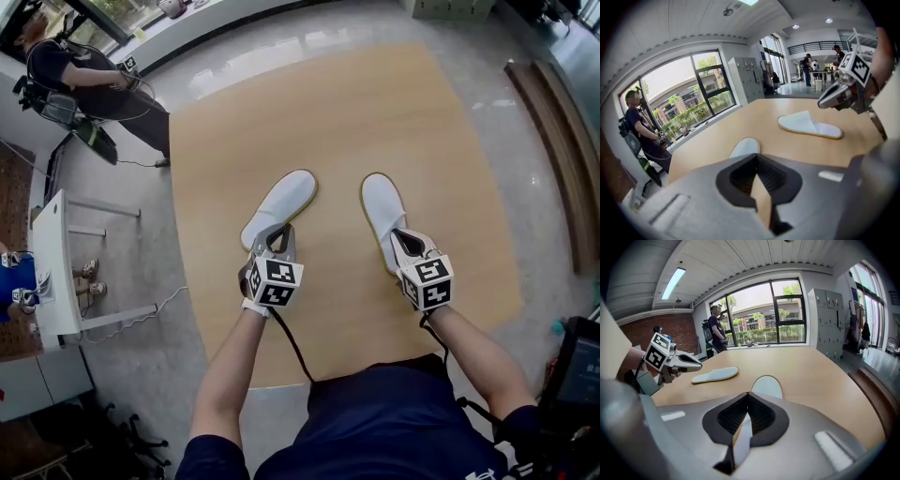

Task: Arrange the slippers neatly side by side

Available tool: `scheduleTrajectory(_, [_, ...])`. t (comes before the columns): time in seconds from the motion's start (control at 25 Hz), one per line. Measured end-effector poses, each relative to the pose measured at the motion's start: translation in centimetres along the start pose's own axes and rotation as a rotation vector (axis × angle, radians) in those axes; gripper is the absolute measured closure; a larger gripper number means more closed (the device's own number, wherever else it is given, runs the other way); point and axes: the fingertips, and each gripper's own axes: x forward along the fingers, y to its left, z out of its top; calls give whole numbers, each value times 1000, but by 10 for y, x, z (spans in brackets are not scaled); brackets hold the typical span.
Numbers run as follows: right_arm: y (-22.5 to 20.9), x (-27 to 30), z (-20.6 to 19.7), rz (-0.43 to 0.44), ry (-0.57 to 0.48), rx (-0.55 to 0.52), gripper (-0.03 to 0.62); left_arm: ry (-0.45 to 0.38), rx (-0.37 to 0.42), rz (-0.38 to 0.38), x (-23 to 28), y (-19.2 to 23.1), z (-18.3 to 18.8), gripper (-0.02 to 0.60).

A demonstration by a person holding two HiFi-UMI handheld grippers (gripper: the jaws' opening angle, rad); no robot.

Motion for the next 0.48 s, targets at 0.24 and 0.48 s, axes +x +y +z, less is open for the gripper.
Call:
scheduleTrajectory(0.24, [-2, 42, -26, 12, 125, -86, 588, 90, 134, -1, 46, 20, -19, 578])
scheduleTrajectory(0.48, [-8, 62, -27, -2, 160, -137, 588, 181, 215, -45, 78, 27, -48, 577])
